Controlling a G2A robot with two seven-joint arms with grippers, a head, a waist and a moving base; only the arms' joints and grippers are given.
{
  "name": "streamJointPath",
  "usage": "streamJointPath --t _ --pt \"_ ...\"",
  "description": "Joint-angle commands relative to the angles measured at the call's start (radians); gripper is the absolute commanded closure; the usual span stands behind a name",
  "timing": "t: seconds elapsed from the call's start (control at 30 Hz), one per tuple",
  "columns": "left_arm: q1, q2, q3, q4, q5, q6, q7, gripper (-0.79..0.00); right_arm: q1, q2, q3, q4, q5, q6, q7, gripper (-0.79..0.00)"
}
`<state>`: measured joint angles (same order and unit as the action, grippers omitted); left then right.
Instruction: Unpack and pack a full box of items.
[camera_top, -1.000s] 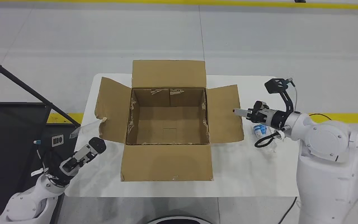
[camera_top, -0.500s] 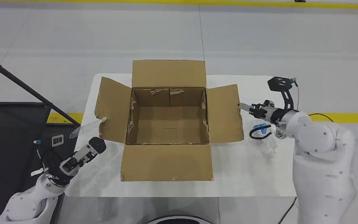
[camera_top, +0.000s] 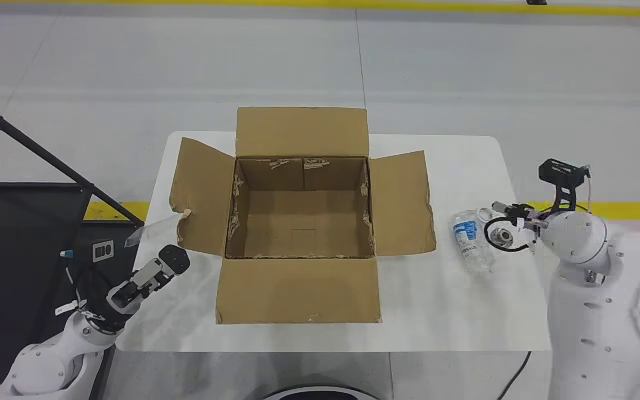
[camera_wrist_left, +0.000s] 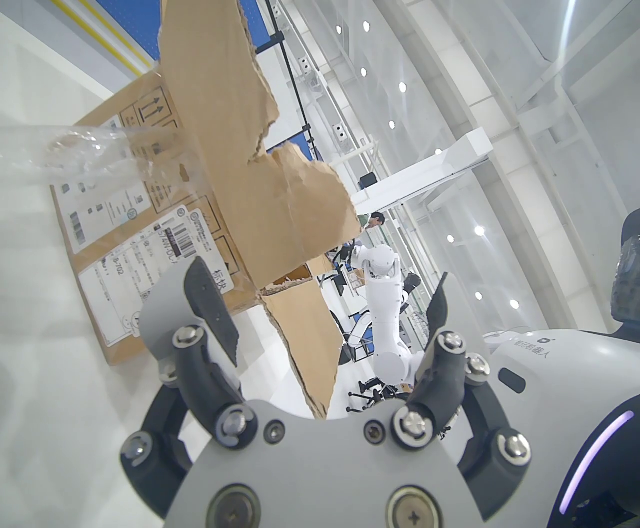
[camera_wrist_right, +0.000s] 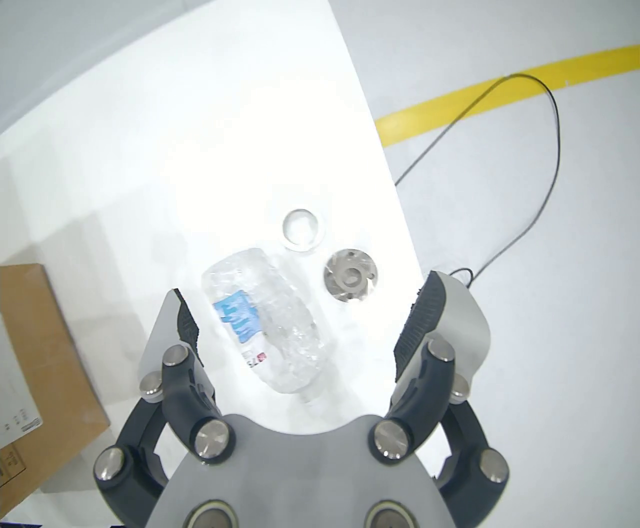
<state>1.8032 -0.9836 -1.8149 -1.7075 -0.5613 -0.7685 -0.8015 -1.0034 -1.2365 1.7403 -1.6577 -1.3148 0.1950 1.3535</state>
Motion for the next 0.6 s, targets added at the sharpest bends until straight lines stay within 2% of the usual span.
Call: streamJointPath --t 0.0,0.03,0.13,0.23,0.33,0.4,0.47,0.57 --pt "0.000 0.000 0.000 0.000 0.000 0.000 0.000 -0.785 0.019 0.004 -0.003 0.046 -0.023 -0.007 0.031 -0.785" --pt "0.000 0.000 0.000 0.000 0.000 0.000 0.000 -0.785 0.029 0.006 -0.004 0.070 -0.042 -0.004 0.043 -0.757" --pt "0.000 0.000 0.000 0.000 0.000 0.000 0.000 -0.785 0.059 0.009 -0.013 0.131 -0.057 -0.007 0.066 -0.754" --pt "0.000 0.000 0.000 0.000 0.000 0.000 0.000 -0.785 0.082 0.011 -0.028 0.189 -0.072 -0.017 0.080 -0.671" --pt "0.000 0.000 0.000 0.000 0.000 0.000 0.000 -0.785 0.110 0.012 -0.039 0.243 -0.073 -0.020 0.086 -0.656" --pt "0.000 0.000 0.000 0.000 0.000 0.000 0.000 -0.785 0.127 0.013 -0.044 0.280 -0.067 -0.021 0.084 -0.606" --pt "0.000 0.000 0.000 0.000 0.000 0.000 0.000 -0.785 0.145 0.014 -0.054 0.316 -0.070 -0.026 0.084 -0.508" --pt "0.000 0.000 0.000 0.000 0.000 0.000 0.000 -0.785 0.172 0.015 -0.067 0.366 -0.070 -0.031 0.084 -0.477"
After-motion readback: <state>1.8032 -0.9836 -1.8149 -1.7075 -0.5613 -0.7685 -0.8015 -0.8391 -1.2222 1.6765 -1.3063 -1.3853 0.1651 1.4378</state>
